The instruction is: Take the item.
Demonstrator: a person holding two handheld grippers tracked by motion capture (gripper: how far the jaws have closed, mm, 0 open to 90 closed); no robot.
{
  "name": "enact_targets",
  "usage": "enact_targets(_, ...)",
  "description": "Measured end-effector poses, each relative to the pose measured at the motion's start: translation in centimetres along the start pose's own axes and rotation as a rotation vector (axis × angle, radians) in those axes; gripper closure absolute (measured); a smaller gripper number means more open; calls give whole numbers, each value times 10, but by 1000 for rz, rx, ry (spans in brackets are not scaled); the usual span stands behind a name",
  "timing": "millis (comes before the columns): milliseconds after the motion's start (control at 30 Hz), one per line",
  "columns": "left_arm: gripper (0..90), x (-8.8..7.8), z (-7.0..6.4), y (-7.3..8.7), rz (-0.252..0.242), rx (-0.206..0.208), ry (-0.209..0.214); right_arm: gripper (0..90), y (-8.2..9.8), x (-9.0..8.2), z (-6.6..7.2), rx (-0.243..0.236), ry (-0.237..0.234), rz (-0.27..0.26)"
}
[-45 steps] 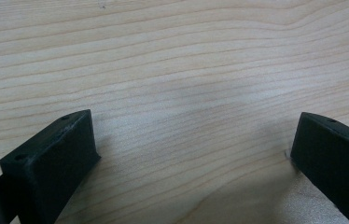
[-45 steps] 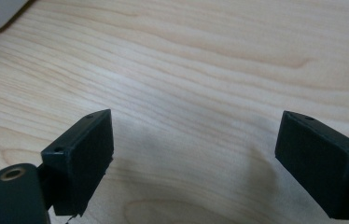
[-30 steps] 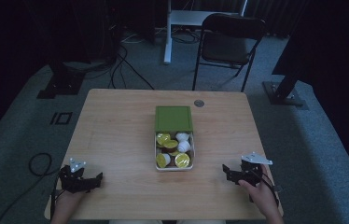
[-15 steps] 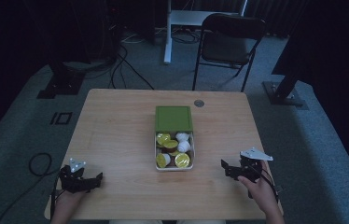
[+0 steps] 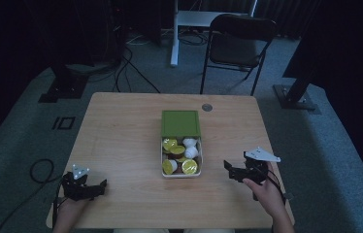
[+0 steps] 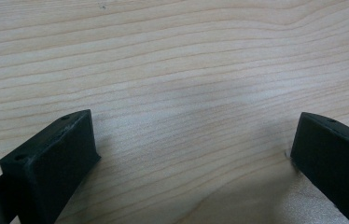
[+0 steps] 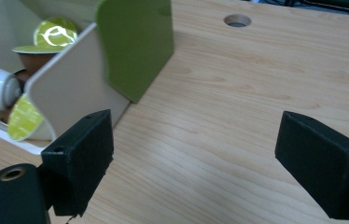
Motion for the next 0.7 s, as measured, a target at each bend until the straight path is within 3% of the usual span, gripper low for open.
enact_targets(700, 3, 0, 0, 0, 1, -1, 0, 132, -31, 13, 31, -15, -73, -49)
Point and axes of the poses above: each handheld gripper's, and its own axes: x roughly forward along the jaws, y roughly out of its underside, z roughly to its left, the point moved 1 cm from there along x, roughly forward along the jaws, and after that the axes turned 14 degrees about -z, right-handed, at the moved point
